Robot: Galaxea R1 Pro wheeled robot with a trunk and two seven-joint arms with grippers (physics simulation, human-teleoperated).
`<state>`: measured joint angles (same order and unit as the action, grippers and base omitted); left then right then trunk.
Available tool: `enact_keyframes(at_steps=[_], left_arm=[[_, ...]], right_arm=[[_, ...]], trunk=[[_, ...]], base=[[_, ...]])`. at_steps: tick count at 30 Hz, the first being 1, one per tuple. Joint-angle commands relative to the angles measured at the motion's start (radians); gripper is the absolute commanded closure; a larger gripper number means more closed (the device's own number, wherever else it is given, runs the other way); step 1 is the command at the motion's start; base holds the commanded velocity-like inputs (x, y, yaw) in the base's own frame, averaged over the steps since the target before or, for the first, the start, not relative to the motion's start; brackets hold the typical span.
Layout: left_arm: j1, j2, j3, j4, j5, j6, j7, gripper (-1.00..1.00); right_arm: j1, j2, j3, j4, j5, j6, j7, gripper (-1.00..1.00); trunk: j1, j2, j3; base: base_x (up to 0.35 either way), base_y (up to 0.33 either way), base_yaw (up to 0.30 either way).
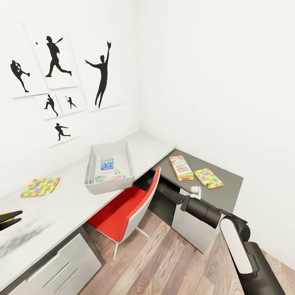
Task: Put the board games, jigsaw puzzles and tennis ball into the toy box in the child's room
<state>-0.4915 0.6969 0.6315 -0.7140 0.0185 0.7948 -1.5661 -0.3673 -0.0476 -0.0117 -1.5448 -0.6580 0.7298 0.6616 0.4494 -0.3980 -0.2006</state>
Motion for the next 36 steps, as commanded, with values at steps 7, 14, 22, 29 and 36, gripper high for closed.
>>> enact_keyframes(at_steps=[7, 14, 22, 29, 36], left_arm=[[-0.001, 0.001, 0.0, -0.001, -0.002, 0.011, -0.005, -1.0], [-0.001, 0.001, 0.0, -0.001, -0.002, 0.011, -0.005, -1.0], [-0.001, 0.0, 0.001, -0.001, -0.001, 0.009, -0.005, -1.0], [-0.001, 0.001, 0.002, -0.001, 0.0, 0.004, -0.005, -1.0], [-0.001, 0.001, 0.001, -0.005, 0.0, 0.001, -0.005, -1.0]], right_arm=[[-0.001, 0.0, -0.001, 0.0, -0.004, 0.007, 0.001, -1.0], [-0.001, 0.0, -0.002, 0.0, -0.006, 0.007, 0.001, -1.0], [-0.001, 0.0, -0.002, 0.001, -0.005, 0.005, 0.001, -1.0], [-0.001, -0.001, -0.002, 0.004, -0.006, 0.003, 0.001, -1.0], [-0.001, -0.001, -0.02, 0.018, -0.007, 0.001, -0.002, -1.0]], trunk=[[0.001, -0.002, -0.002], [0.001, -0.002, 0.001], [0.001, -0.002, 0.005], [0.001, -0.002, 0.009], [0.001, -0.002, 0.013]], base=[[0.0, 0.0, -0.092], [0.0, 0.0, -0.253], [0.008, 0.0, -0.272], [0.128, -0.093, -0.274], [0.139, -0.143, -0.274]])
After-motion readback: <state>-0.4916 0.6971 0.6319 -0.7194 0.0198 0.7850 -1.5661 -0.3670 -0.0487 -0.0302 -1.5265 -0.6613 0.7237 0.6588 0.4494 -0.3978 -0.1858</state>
